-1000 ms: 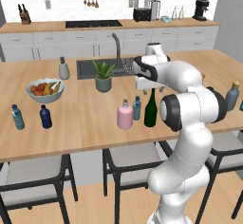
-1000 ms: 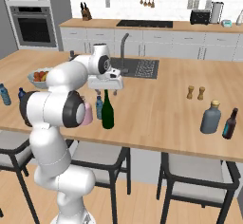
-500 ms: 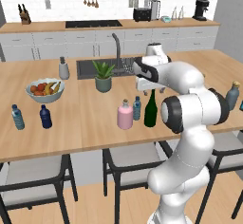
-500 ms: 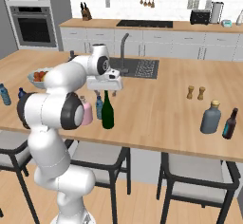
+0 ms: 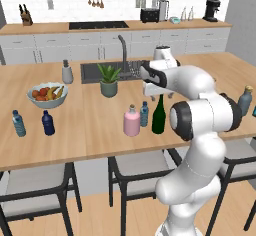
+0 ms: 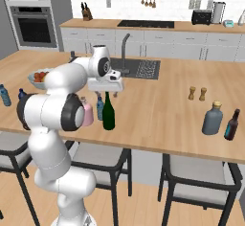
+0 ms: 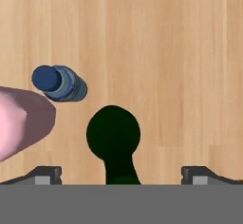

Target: Move the plastic bottles in the middle to the plastics group, and the glass bottles in the middle to the glass group.

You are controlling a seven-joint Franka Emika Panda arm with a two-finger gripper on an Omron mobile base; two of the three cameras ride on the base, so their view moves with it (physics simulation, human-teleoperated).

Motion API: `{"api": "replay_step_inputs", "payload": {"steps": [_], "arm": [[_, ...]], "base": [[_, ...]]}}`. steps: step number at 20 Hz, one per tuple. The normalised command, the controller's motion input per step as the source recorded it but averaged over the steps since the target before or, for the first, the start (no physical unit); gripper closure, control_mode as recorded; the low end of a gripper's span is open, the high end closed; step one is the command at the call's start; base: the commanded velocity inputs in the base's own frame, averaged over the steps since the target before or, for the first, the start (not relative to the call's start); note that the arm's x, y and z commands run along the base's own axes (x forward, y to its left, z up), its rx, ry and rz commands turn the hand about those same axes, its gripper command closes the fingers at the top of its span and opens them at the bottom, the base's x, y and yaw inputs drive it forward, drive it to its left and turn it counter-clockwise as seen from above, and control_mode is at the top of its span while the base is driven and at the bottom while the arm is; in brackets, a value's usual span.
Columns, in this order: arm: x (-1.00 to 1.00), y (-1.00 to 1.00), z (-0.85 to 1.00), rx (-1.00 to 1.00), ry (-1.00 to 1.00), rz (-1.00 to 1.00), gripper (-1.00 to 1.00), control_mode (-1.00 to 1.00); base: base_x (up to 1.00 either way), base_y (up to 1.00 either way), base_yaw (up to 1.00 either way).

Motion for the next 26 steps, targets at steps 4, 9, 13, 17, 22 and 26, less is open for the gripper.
{"api": "replay_step_inputs", "payload": {"steps": [4, 9, 13, 17, 22, 26], "arm": [[0.22, 0.00, 0.00, 0.00, 0.00, 0.00, -1.00, -1.00], [0.01, 0.00, 0.00, 0.00, 0.00, 0.00, -1.00, -1.00], [-0.03, 0.00, 0.00, 0.01, 0.00, 0.00, -1.00, -1.00], [-0.07, 0.00, 0.00, 0.02, 0.00, 0.00, -1.00, -1.00], [-0.10, 0.00, 0.00, 0.02, 0.00, 0.00, -1.00, -1.00], [0.00, 0.00, 0.00, 0.00, 0.00, 0.00, -1.00, -1.00]], "base": [[0.00, 0.00, 0.00], [0.00, 0.00, 0.00], [0.00, 0.00, 0.00], [0.00, 0.00, 0.00], [0.00, 0.00, 0.00], [0.00, 0.00, 0.00]]}}
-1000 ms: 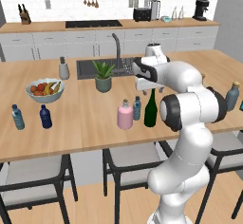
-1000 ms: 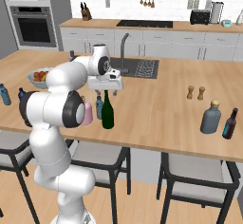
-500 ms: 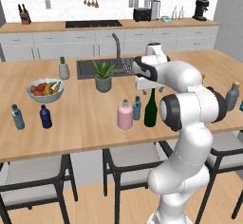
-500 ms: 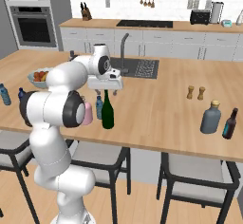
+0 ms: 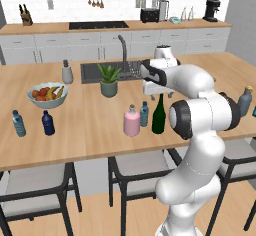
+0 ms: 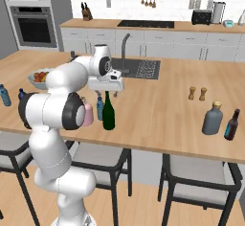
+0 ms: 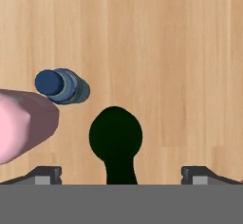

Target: Move the plastic bottles in the middle to the plastics group, and the glass bottles in the middle to the glass group.

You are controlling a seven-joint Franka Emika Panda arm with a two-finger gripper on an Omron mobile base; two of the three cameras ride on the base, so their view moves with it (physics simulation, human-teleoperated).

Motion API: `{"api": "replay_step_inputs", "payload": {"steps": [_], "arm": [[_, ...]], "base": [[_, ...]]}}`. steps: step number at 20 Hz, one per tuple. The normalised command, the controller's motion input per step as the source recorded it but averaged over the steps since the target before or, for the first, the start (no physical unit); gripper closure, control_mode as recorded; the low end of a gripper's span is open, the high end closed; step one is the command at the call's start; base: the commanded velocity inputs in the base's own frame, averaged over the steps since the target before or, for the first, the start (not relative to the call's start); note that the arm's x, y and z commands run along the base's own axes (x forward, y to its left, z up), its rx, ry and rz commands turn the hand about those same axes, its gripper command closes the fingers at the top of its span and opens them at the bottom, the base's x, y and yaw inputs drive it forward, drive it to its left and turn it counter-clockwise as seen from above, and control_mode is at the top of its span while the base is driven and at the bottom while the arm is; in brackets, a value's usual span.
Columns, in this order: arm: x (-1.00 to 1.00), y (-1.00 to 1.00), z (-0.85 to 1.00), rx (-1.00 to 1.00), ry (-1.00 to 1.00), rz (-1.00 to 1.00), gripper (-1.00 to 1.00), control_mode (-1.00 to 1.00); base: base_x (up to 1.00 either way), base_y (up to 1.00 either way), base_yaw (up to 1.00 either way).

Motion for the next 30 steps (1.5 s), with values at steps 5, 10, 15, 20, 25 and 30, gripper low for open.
{"api": "replay_step_inputs", "payload": {"steps": [5, 10, 15, 20, 25, 30], "arm": [[0.03, 0.00, -0.02, 0.00, 0.00, 0.00, 1.00, -1.00], [0.05, 0.00, -0.03, 0.00, 0.00, 0.00, 1.00, -1.00], [-0.01, -0.05, -0.03, 0.00, 0.00, 0.00, 1.00, -1.00], [-0.07, -0.31, 0.08, 0.00, -0.05, 0.00, 1.00, -1.00], [-0.29, -0.78, 0.33, 0.00, -0.05, -0.01, 1.00, -1.00], [-0.27, -0.89, 0.30, 0.00, 0.00, -0.06, 1.00, -1.00]], "base": [[0.00, 0.00, 0.00], [0.00, 0.00, 0.00], [0.00, 0.00, 0.00], [0.00, 0.00, 0.00], [0.00, 0.00, 0.00], [0.00, 0.00, 0.00]]}}
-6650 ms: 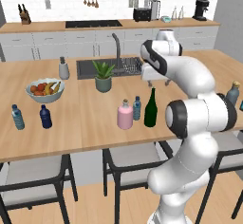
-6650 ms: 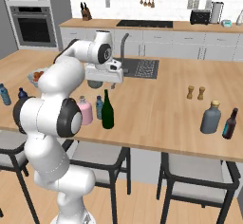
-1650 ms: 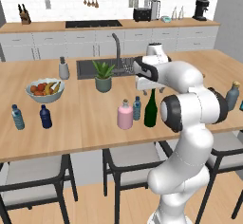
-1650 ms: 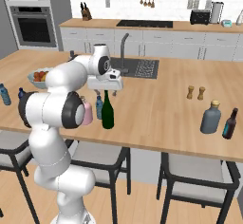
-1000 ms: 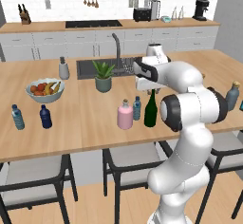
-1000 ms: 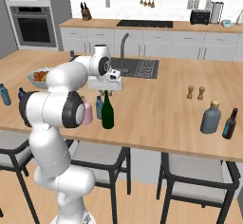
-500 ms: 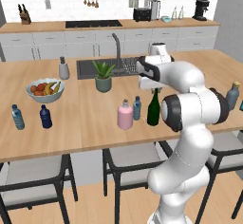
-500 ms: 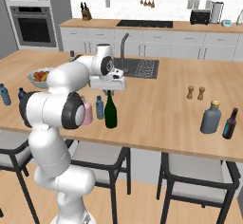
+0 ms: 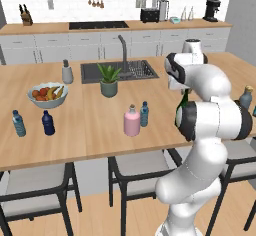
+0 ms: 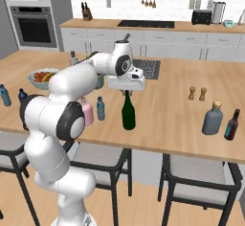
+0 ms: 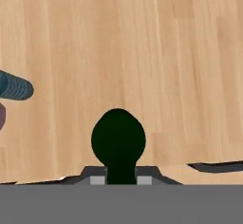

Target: Move the plastic bottles in the middle to the plastics group, and the glass bottles in the middle to the glass group.

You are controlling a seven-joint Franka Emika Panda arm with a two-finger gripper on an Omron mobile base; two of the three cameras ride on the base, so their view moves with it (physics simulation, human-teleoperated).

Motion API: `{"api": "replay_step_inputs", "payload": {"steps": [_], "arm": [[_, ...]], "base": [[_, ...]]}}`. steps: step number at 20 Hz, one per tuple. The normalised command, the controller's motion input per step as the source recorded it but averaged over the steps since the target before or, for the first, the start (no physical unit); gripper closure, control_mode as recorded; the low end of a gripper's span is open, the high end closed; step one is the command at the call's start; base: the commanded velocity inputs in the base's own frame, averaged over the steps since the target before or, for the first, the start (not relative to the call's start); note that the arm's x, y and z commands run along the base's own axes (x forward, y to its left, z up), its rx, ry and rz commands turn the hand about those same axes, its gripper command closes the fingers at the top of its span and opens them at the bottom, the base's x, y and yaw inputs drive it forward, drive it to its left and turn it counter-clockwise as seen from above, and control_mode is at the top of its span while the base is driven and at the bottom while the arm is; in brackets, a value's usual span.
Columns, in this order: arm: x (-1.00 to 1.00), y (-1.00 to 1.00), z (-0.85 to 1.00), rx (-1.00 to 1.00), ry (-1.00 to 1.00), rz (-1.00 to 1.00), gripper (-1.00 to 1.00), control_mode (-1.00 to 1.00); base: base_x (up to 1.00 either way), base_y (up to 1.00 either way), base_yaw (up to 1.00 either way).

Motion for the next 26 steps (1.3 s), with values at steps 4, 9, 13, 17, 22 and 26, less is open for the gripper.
{"api": "replay_step_inputs", "payload": {"steps": [4, 9, 13, 17, 22, 26], "arm": [[-0.26, -0.90, 0.12, 0.00, 0.00, -0.08, 1.00, -1.00], [-0.11, -0.84, 0.00, 0.00, 0.00, -0.09, 1.00, -1.00], [0.00, -0.76, 0.00, 0.00, -0.05, -0.01, 1.00, -1.00], [0.00, -0.73, 0.00, 0.00, -0.10, 0.00, 1.00, -1.00], [0.00, -0.71, 0.00, 0.00, -0.07, 0.00, 1.00, -1.00], [0.00, -0.67, -0.03, 0.00, 0.00, 0.00, 1.00, -1.00]], "base": [[0.00, 0.00, 0.00], [0.00, 0.00, 0.00], [0.00, 0.00, 0.00], [0.00, 0.00, 0.00], [0.00, 0.00, 0.00], [0.00, 0.00, 0.00]]}}
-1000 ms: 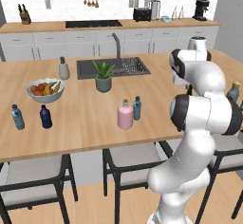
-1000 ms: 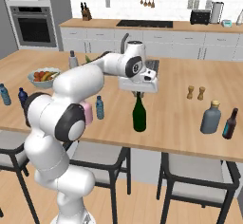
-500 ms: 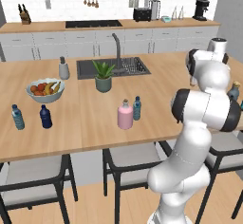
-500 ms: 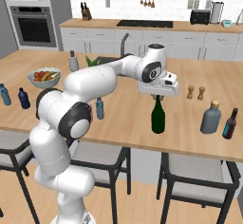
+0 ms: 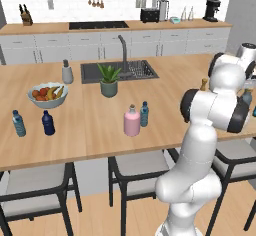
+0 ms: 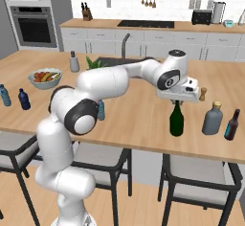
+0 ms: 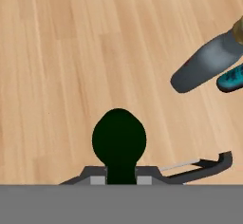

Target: Move the plastic bottles in the middle to the plastics group, and the glass bottles in the middle to the glass group.

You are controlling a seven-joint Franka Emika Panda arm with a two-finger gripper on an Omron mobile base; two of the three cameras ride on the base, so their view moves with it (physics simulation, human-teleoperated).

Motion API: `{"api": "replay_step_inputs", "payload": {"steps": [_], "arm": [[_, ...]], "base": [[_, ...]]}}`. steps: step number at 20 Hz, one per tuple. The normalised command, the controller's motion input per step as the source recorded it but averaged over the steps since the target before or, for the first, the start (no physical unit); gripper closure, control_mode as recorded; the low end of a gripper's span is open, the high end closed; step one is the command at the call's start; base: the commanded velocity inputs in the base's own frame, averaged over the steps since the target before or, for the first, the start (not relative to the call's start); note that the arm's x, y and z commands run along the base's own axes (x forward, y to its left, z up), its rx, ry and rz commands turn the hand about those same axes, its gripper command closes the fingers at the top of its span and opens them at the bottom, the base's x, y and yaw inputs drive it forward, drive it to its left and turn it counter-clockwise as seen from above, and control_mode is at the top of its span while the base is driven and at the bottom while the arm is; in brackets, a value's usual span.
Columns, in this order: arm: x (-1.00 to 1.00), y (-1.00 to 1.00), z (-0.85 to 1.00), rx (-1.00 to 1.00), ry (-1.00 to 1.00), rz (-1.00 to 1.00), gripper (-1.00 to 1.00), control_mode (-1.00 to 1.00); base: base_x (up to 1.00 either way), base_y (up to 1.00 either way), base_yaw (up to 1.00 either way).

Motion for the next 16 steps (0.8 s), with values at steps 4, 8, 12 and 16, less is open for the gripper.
{"api": "replay_step_inputs", "payload": {"steps": [4, 8, 12, 16], "arm": [[0.03, -0.45, -0.09, 0.00, 0.00, 0.00, 1.00, -1.00], [0.10, -0.24, -0.12, 0.00, -0.03, 0.00, 1.00, -1.00], [0.08, -0.26, -0.13, 0.00, 0.00, 0.00, 1.00, -1.00], [0.04, -0.18, -0.22, 0.00, 0.00, 0.00, 1.00, -1.00]], "base": [[0.00, 0.00, 0.00], [0.00, 0.00, 0.00], [0.00, 0.00, 0.00], [0.00, 0.00, 0.00]]}}
